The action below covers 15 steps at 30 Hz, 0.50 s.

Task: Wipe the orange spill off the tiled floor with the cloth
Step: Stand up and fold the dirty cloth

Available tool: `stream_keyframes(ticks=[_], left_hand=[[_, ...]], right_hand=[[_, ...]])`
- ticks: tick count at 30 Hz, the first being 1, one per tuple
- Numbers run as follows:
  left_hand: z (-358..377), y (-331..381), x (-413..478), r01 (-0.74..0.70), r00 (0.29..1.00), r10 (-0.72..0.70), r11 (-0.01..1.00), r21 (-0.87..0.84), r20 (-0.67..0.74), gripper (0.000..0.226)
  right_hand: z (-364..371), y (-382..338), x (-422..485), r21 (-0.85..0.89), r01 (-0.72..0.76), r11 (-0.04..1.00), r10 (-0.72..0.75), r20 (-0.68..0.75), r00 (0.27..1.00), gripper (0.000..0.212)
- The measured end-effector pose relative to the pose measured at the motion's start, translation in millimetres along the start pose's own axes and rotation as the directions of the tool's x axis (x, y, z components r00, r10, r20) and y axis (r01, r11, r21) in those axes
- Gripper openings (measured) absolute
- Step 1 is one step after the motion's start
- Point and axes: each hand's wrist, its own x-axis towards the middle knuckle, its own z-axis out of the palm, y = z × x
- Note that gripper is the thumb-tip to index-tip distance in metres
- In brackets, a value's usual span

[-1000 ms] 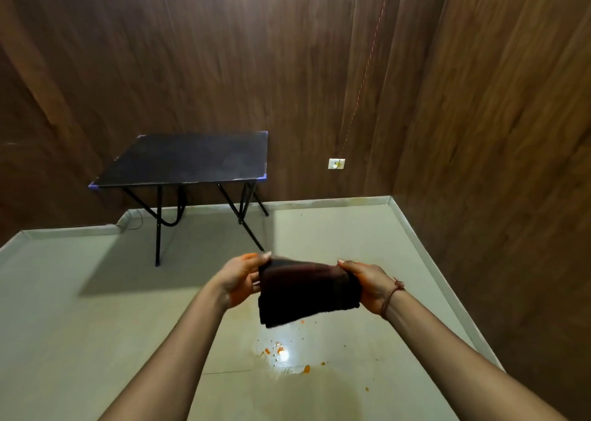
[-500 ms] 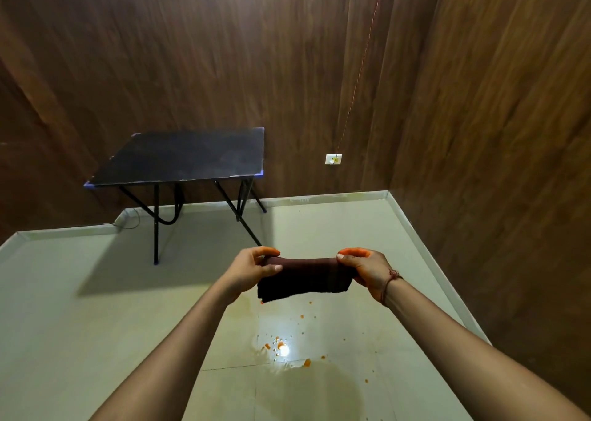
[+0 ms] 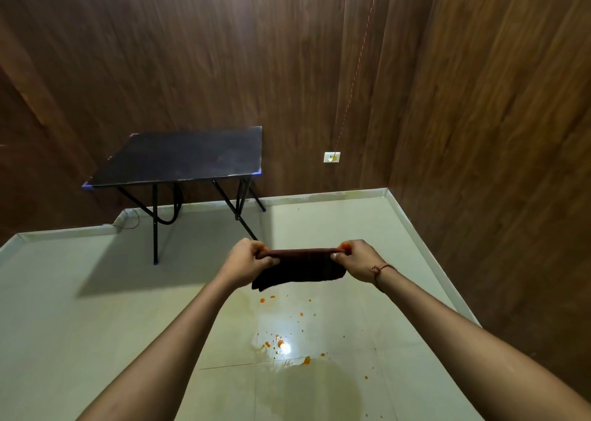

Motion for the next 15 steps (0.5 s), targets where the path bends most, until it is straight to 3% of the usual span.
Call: stream_keyframes(ticks=[3, 5, 11, 15], left_hand=[[-2, -5, -7, 0.118, 0.989, -0.066, 0.882, -0.457, 0.130, 0.030], [4, 0, -10, 0.166, 0.986, -0.110, 0.763, -0.624, 0.128, 0.033], [31, 4, -10, 0.343, 0.931, -0.338, 0.674, -0.654, 0.139, 0.039], [35, 5, -15, 0.383, 0.917, -0.357, 0.662, -0.644, 0.178, 0.033]], right_hand=[[-3, -1, -4, 0.377, -0.064, 0.924, 0.023, 0.110, 0.994, 0.033], [2, -2, -6, 0.583, -0.099, 0.806, 0.027, 0.130, 0.991, 0.034], [28, 2, -12, 0.763, -0.293, 0.577, 0.218, 0.202, 0.955, 0.027], [33, 8, -10, 0.732, -0.298, 0.612, 0.281, 0.151, 0.948, 0.018]])
